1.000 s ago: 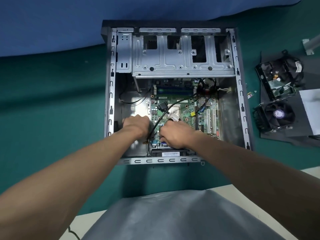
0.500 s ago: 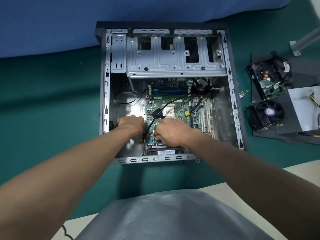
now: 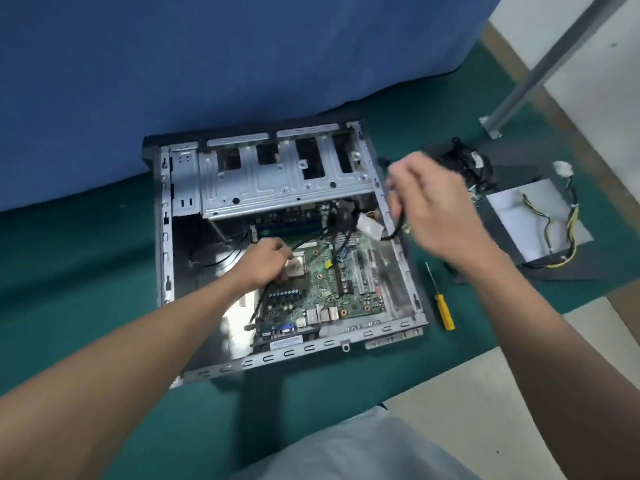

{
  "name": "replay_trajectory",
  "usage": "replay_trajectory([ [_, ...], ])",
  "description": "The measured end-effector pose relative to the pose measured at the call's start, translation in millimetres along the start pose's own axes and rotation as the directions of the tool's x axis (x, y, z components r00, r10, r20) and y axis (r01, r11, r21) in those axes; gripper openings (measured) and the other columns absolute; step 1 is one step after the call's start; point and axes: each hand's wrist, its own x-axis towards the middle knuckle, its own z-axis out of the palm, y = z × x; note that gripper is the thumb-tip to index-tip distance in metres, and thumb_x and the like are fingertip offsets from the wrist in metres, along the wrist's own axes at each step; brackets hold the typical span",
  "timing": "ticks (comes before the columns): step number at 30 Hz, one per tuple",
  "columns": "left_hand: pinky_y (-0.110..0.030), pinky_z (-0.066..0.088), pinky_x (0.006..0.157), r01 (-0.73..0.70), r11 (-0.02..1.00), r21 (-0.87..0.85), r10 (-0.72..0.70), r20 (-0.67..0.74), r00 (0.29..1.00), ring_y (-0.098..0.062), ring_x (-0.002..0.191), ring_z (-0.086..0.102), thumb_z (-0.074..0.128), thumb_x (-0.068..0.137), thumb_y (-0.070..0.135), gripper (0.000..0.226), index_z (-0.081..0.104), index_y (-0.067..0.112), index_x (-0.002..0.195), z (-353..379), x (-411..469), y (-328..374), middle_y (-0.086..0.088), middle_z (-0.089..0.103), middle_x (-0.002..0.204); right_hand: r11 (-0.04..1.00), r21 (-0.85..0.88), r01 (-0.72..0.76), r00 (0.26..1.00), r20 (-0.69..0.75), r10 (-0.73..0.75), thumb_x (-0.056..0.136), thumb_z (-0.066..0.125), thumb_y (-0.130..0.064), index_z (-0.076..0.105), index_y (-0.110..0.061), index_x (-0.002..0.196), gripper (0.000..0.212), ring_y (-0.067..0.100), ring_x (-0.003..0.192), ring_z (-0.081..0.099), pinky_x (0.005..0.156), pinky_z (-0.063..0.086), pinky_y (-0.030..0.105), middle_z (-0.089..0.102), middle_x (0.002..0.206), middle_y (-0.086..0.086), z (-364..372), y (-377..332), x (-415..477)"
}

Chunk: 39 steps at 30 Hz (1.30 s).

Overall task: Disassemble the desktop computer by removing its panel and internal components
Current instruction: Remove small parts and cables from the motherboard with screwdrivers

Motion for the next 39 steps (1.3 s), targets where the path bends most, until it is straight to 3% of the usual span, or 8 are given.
replay_trajectory([
  [4, -0.024, 0.041, 0.056, -0.039, 0.987, 0.154, 0.032, 0.048, 0.998, -0.009, 0.067, 0.059, 0.053, 0.098, 0.026, 0.011, 0.059, 0.017, 0.100, -2.6, 4.7, 6.5, 0.002, 0.065, 0.076, 0.991, 0.123, -0.055, 0.978, -0.194, 0.078, 0.097, 0.043, -0.033, 0.046, -0.027, 0.080, 0.018, 0.012, 0.043, 0.052, 0.046, 0.041, 0.020, 0.065, 0.063, -0.004, -41.0, 32.4, -5.1],
  [16, -0.020, 0.040, 0.056, -0.069, 0.962, 0.265, 0.111, -0.144, 0.983, -0.009, 0.068, 0.051, 0.048, 0.101, 0.024, 0.018, 0.055, 0.010, 0.110, -10.0, 6.0, 6.0, -0.008, 0.061, 0.091, 0.919, -0.140, -0.368, 0.927, 0.028, 0.375, 0.098, 0.046, -0.012, 0.056, -0.002, 0.098, 0.014, 0.035, 0.072, 0.065, 0.070, 0.051, 0.049, 0.065, 0.075, 0.019, 25.5, 167.2, -92.0],
  [23, -0.029, 0.040, 0.062, -0.088, 0.939, 0.334, 0.161, -0.199, 0.967, -0.014, 0.073, 0.054, 0.050, 0.100, 0.020, 0.021, 0.056, 0.008, 0.115, -21.0, 3.4, 3.6, -0.010, 0.063, 0.094, 0.672, -0.428, -0.604, 0.782, -0.155, 0.604, 0.096, 0.048, -0.026, 0.046, -0.008, 0.113, 0.026, 0.042, 0.093, 0.058, 0.072, 0.044, 0.044, 0.061, 0.108, 0.019, 40.1, 158.6, -101.4],
  [26, -0.037, 0.046, 0.073, -0.202, 0.867, 0.456, 0.331, -0.225, 0.916, -0.026, 0.088, 0.058, 0.052, 0.098, 0.014, 0.023, 0.052, 0.009, 0.120, -27.0, -7.4, 4.7, -0.013, 0.064, 0.107, 0.600, -0.506, -0.620, 0.780, -0.315, 0.540, 0.089, 0.054, -0.022, 0.040, -0.009, 0.126, 0.043, 0.037, 0.092, 0.057, 0.065, 0.038, 0.039, 0.048, 0.119, 0.014, 38.6, 131.9, -92.1],
  [29, -0.041, 0.052, 0.062, -0.348, 0.693, 0.631, 0.536, -0.128, 0.835, -0.028, 0.077, 0.058, 0.049, 0.097, 0.009, 0.029, 0.050, 0.013, 0.125, -32.5, -20.4, 2.2, -0.013, 0.060, 0.106, 0.804, -0.385, -0.454, 0.863, -0.414, 0.290, 0.087, 0.056, -0.018, 0.050, -0.009, 0.115, 0.030, 0.030, 0.078, 0.058, 0.061, 0.036, 0.032, 0.052, 0.107, 0.011, 36.4, 93.1, -78.1],
  [33, -0.043, 0.054, 0.061, -0.347, 0.611, 0.712, 0.538, -0.052, 0.841, -0.030, 0.078, 0.059, 0.054, 0.093, 0.003, 0.029, 0.061, 0.012, 0.120, -40.2, -23.2, -1.0, -0.012, 0.056, 0.108, 0.937, -0.329, 0.119, 0.977, 0.206, -0.052, 0.091, 0.056, -0.022, 0.061, -0.019, 0.108, 0.018, 0.009, 0.083, 0.054, 0.072, 0.047, 0.028, 0.062, 0.097, -0.006, 54.3, 48.2, -47.4],
  [36, -0.044, 0.054, 0.067, -0.304, 0.665, 0.682, 0.507, -0.114, 0.855, -0.030, 0.080, 0.061, 0.054, 0.094, 0.011, 0.020, 0.065, 0.012, 0.110, -46.3, -23.8, -2.7, -0.009, 0.057, 0.107, 0.959, -0.251, 0.135, 0.715, 0.695, 0.081, 0.093, 0.055, -0.035, 0.062, -0.024, 0.111, 0.022, 0.013, 0.101, 0.056, 0.095, 0.047, 0.039, 0.063, 0.111, -0.006, 93.6, 36.5, -29.2],
  [39, -0.041, 0.052, 0.072, -0.286, 0.701, 0.653, 0.472, -0.126, 0.872, -0.028, 0.085, 0.060, 0.051, 0.096, 0.016, 0.021, 0.065, 0.014, 0.111, -48.0, -25.4, -5.5, -0.005, 0.055, 0.106, 0.937, -0.296, 0.184, 0.498, 0.850, 0.171, 0.091, 0.058, -0.040, 0.063, -0.026, 0.112, 0.026, 0.021, 0.120, 0.049, 0.103, 0.040, 0.046, 0.057, 0.128, -0.001, 121.7, 43.7, -30.4],
])
